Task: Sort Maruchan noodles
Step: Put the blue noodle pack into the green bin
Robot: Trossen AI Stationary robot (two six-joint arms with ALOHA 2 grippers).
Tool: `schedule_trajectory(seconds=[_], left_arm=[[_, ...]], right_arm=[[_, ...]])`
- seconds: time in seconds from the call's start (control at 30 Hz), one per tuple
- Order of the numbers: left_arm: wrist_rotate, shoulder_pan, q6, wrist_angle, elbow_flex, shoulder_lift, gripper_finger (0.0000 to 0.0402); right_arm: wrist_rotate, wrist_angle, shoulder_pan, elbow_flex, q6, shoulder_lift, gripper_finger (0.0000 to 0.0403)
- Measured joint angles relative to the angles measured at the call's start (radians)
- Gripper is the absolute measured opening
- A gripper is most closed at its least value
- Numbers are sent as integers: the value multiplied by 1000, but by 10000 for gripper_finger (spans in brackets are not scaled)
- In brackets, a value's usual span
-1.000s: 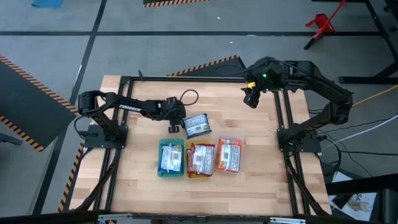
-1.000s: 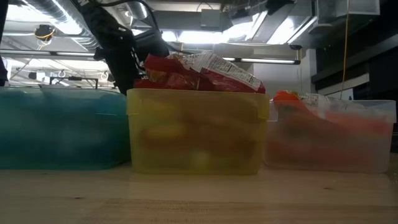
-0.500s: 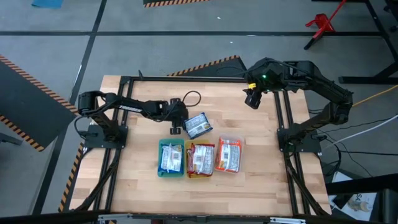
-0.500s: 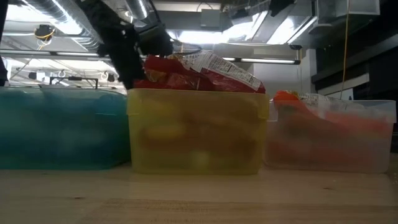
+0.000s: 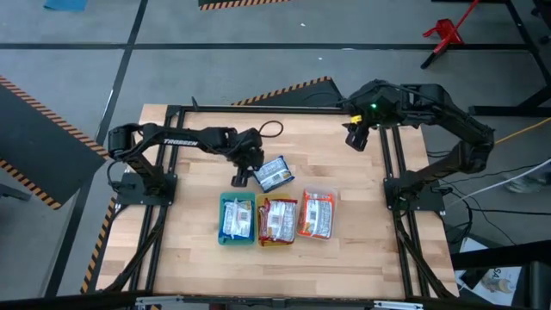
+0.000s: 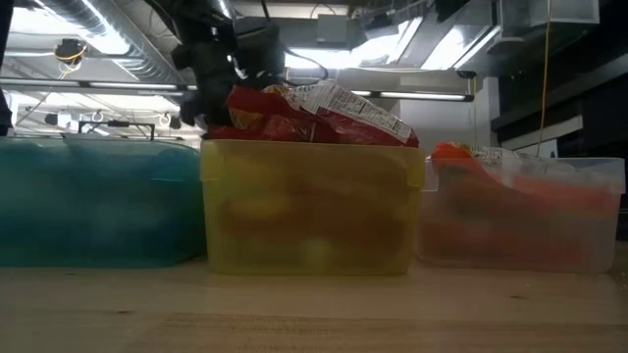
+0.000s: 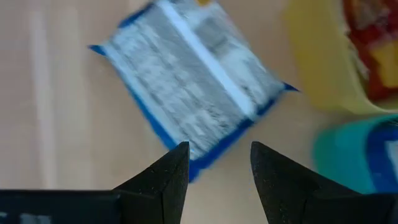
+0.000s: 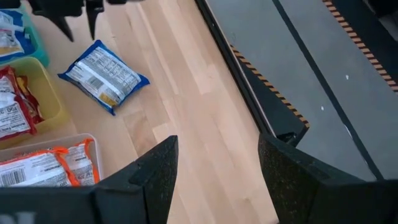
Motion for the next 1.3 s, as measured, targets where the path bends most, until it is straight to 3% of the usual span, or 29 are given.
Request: schedule_trajectory(seconds=[0.2, 0.4, 0.73, 0.9, 1.17, 1.3], left_arm=[[20, -35, -4, -13, 0, 0, 178], [-219, -103, 0, 5, 0, 0, 192], [-277, -148, -52, 16, 0, 0, 192], [-355, -147, -87, 13, 0, 0, 192], [-329, -111, -129, 9, -50, 0, 192], [-211, -65, -122, 21, -93, 0, 192]], right_arm=[[2, 1, 0, 0, -3, -30, 209], [2, 0, 0, 0, -3, -52, 209], [2, -7, 0, 0, -1, -64, 209], [1, -15, 0, 0, 0, -64, 209], [-7, -35, 0, 0, 5, -64, 209], [-7, -35, 0, 0, 6, -64, 209]])
